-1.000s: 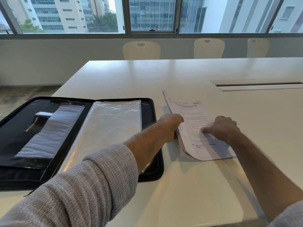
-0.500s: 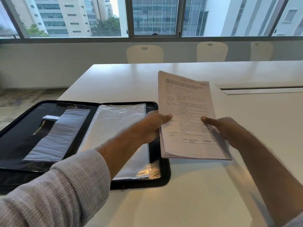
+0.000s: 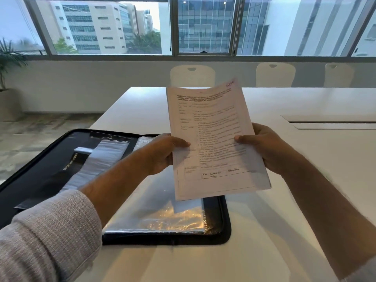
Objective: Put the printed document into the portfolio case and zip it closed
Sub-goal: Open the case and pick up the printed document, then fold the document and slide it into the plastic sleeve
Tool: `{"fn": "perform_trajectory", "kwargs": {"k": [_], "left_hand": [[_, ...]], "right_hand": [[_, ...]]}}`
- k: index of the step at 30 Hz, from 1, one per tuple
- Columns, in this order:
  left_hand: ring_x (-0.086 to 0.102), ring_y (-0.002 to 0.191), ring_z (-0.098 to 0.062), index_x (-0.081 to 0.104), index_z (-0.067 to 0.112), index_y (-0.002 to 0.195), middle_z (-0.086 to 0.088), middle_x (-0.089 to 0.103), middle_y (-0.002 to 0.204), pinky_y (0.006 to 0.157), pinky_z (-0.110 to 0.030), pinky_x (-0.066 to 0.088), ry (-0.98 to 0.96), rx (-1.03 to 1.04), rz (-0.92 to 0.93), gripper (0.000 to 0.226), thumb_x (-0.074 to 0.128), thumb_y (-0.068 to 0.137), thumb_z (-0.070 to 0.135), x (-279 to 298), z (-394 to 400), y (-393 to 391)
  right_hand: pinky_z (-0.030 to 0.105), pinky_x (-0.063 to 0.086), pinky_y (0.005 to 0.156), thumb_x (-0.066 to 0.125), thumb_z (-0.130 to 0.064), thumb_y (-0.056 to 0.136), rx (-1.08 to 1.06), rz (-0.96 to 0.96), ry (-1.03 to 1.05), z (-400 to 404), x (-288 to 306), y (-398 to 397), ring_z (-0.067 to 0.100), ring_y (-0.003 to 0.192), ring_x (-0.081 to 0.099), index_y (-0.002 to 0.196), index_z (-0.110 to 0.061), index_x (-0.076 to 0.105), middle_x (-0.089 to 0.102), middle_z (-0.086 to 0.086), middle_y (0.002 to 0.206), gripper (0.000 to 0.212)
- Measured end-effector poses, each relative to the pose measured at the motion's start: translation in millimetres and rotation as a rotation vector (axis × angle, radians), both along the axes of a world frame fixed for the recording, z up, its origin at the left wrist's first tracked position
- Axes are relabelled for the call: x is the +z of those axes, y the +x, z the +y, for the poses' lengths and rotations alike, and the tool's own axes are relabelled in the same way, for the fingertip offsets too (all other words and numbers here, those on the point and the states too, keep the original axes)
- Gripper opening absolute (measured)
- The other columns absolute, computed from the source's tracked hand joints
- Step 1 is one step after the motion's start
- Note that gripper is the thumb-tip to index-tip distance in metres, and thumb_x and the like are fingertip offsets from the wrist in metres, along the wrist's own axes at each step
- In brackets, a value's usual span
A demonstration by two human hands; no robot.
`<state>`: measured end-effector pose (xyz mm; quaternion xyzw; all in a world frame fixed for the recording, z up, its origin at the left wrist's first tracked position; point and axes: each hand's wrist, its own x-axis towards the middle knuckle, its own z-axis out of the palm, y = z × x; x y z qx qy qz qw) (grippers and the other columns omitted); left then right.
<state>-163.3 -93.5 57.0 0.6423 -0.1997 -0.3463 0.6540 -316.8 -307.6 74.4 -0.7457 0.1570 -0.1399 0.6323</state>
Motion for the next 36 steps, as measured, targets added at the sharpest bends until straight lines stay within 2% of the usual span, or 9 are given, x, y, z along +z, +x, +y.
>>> {"fn": "perform_trajectory", "kwargs": {"k": [4,6,9,11,15,20,26,32,36], "left_hand": [[0.075,0.086,-0.027,0.064,0.022,0.114,-0.006,0.077,0.100,0.067,-0.050,0.061,-0.018,0.190,-0.017,0.020,0.060,0.095,0.017,9,9,12],[0.075,0.082,-0.027,0.065,0.022,0.110,-0.004,0.077,0.095,0.065,-0.049,0.060,0.005,0.275,-0.059,0.016,0.059,0.096,0.019,13,14,17],[0.073,0.087,-0.030,0.066,0.021,0.107,-0.005,0.076,0.097,0.072,-0.053,0.058,0.049,0.352,-0.126,0.014,0.058,0.096,0.020,19,22,24],[0.072,0.083,-0.028,0.066,0.024,0.101,-0.003,0.075,0.095,0.062,-0.047,0.057,0.054,0.404,-0.161,0.011,0.057,0.097,0.020,22,26,30],[0.070,0.076,-0.025,0.064,0.030,0.091,0.002,0.073,0.085,0.051,-0.037,0.049,0.043,0.445,-0.255,0.016,0.052,0.099,0.024,24,28,39],[0.071,0.075,-0.023,0.066,0.032,0.092,0.009,0.075,0.076,0.052,-0.037,0.049,0.005,0.443,-0.290,0.019,0.050,0.100,0.026,27,27,52],[0.070,0.083,-0.023,0.068,0.030,0.100,0.004,0.075,0.091,0.063,-0.040,0.052,0.032,0.399,-0.360,0.026,0.043,0.101,0.040,31,21,64],[0.074,0.082,-0.017,0.065,0.039,0.115,0.017,0.075,0.096,0.059,-0.031,0.056,0.058,0.158,-0.502,0.046,0.038,0.089,0.066,45,12,72],[0.071,0.097,-0.021,0.054,0.045,0.127,0.013,0.071,0.112,0.076,-0.041,0.057,0.049,0.034,-0.511,0.058,0.031,0.081,0.072,51,9,76]], "right_hand": [[0.047,0.059,0.076,0.064,-0.009,0.088,-0.082,-0.049,-0.113,23,9,29,0.025,0.087,0.071,0.115,-0.020,0.056,0.071,0.001,0.104,0.030],[0.038,0.058,0.068,0.068,-0.009,0.086,-0.195,-0.077,-0.202,31,10,45,0.021,0.085,0.069,0.123,-0.024,0.044,0.066,-0.002,0.105,0.046],[0.023,0.049,0.057,0.070,-0.011,0.085,-0.287,-0.142,-0.338,41,12,64,0.015,0.077,0.065,0.128,-0.035,0.029,0.058,-0.006,0.097,0.064],[0.020,0.048,0.053,0.067,-0.008,0.085,-0.250,-0.158,-0.377,46,13,75,0.015,0.076,0.065,0.116,-0.037,0.035,0.056,-0.005,0.095,0.053],[0.017,0.053,0.048,0.056,0.003,0.087,-0.087,-0.123,-0.272,55,15,97,0.017,0.085,0.062,0.091,-0.023,0.055,0.054,-0.015,0.105,0.026],[0.015,0.052,0.047,0.051,0.003,0.085,-0.086,-0.128,-0.240,65,17,125,0.015,0.087,0.061,0.087,-0.015,0.061,0.055,-0.008,0.113,0.020],[0.022,0.055,0.055,0.062,-0.019,0.088,-0.065,-0.119,-0.312,72,20,149,0.017,0.080,0.069,0.087,-0.019,0.064,0.065,-0.008,0.107,0.003],[0.031,0.053,0.061,0.056,-0.061,0.082,0.000,-0.166,-0.408,82,29,166,0.016,0.071,0.070,0.096,-0.027,0.071,0.072,-0.014,0.092,0.039],[0.037,0.051,0.065,0.056,-0.065,0.079,0.008,-0.148,-0.342,84,32,176,0.020,0.075,0.070,0.095,-0.026,0.070,0.072,-0.011,0.094,0.045]]}}
